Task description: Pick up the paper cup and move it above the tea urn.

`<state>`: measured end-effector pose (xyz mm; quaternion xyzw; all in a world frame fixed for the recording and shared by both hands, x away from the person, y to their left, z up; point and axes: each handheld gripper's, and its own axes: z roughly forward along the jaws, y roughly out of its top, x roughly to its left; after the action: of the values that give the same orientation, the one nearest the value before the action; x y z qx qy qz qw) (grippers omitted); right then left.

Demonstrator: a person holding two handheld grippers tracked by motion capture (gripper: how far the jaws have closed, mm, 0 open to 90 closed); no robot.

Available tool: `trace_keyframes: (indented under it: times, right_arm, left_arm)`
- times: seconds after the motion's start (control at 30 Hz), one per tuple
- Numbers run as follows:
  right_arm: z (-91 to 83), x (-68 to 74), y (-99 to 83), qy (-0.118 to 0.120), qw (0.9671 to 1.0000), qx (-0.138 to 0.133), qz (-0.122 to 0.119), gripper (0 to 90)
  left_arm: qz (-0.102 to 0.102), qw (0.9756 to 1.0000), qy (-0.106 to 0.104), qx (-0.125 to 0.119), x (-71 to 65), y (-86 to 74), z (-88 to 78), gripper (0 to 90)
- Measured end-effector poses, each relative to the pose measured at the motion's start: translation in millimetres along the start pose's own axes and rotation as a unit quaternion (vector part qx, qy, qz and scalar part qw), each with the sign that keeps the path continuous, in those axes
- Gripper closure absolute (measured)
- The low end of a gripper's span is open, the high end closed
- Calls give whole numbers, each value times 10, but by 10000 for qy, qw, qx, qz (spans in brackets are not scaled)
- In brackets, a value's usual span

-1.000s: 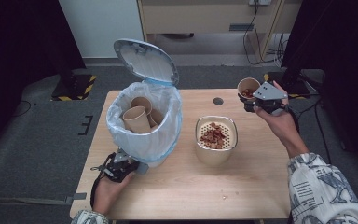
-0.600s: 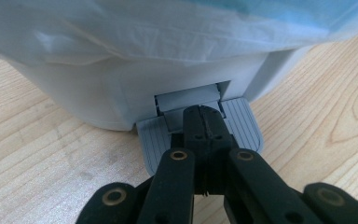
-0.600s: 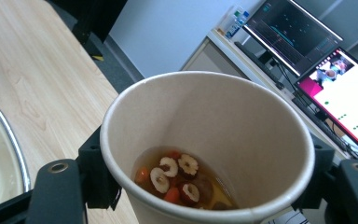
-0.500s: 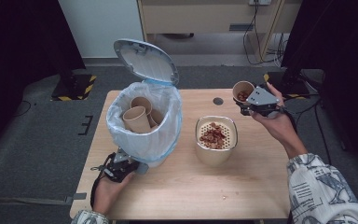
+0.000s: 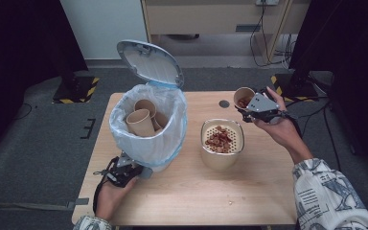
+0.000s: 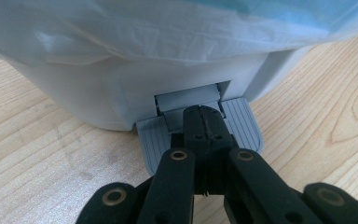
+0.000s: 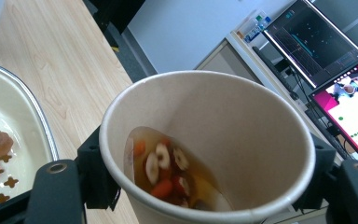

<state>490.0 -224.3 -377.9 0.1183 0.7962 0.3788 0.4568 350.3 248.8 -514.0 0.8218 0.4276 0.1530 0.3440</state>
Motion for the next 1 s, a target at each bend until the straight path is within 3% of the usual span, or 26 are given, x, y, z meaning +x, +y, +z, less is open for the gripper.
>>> trace_keyframes:
  times: [1.0]
  right_arm:
    - [-38, 31, 83, 13, 9992, -47, -395, 273]
  left_arm:
    - [0, 10000, 3, 4, -2, 1, 0, 900]
